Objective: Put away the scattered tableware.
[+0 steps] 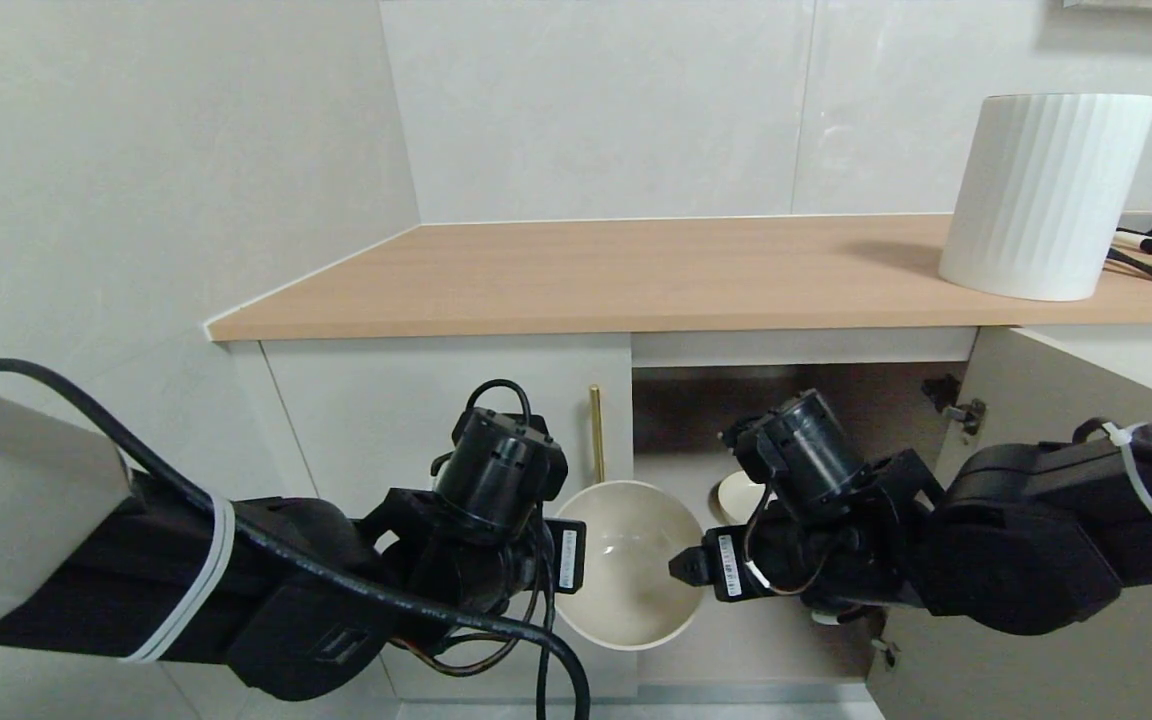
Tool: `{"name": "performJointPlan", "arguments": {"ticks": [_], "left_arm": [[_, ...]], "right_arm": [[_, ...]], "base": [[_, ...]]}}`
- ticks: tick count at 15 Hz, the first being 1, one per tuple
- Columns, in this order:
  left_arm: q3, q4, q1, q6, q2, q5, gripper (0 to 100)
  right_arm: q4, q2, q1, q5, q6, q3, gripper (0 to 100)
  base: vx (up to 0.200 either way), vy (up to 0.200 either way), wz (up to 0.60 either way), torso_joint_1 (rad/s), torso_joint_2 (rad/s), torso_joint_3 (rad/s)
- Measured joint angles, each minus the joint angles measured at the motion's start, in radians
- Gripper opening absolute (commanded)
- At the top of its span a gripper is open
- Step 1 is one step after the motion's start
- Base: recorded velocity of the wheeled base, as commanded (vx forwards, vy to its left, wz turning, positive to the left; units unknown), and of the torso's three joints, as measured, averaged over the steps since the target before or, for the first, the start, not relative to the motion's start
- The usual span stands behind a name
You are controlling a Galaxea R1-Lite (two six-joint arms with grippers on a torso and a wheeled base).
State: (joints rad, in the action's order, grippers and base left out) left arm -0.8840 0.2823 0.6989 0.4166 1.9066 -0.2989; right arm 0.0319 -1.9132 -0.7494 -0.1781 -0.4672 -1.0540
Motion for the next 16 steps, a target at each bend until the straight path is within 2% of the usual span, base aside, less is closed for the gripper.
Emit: {"name": "performJointPlan", "arguments": {"ticks": [1,2,13,14,16], "left_arm": [[0.001,-0.004,0.003,0.000,-0.002,0.000,0],[0.001,-0.004,0.007,0.000,-0.003,0.000,0],[0.002,-0.001,0.008,0.002,-0.004,0.003,0],[0.002,-0.002,0.008,0.002,-0.004,0.003,100],[0.003,-0.005,0.007,0.002,-0.004,-0.001,100]], "right_arm": [[0.000,-0.005,0.000,0.000,-0.001,0.000,100],[0.000,-0.010,0.003,-0.001,-0.002,0.000,0],[0.004,-0.015,0.002,0.001,-0.001,0.008,0],[0.003,-0.015,0.002,0.001,-0.001,0.008,0],[-0.001,-0.015,0.003,-0.003,0.000,0.010,0]], "base": [[0.000,0.000,0.00,0.000,0.00,0.000],[0.000,0.000,0.00,0.000,0.00,0.000],[0.000,0.000,0.00,0.000,0.00,0.000],[0.000,0.000,0.00,0.000,0.00,0.000],[0.000,0.000,0.00,0.000,0.00,0.000]]}}
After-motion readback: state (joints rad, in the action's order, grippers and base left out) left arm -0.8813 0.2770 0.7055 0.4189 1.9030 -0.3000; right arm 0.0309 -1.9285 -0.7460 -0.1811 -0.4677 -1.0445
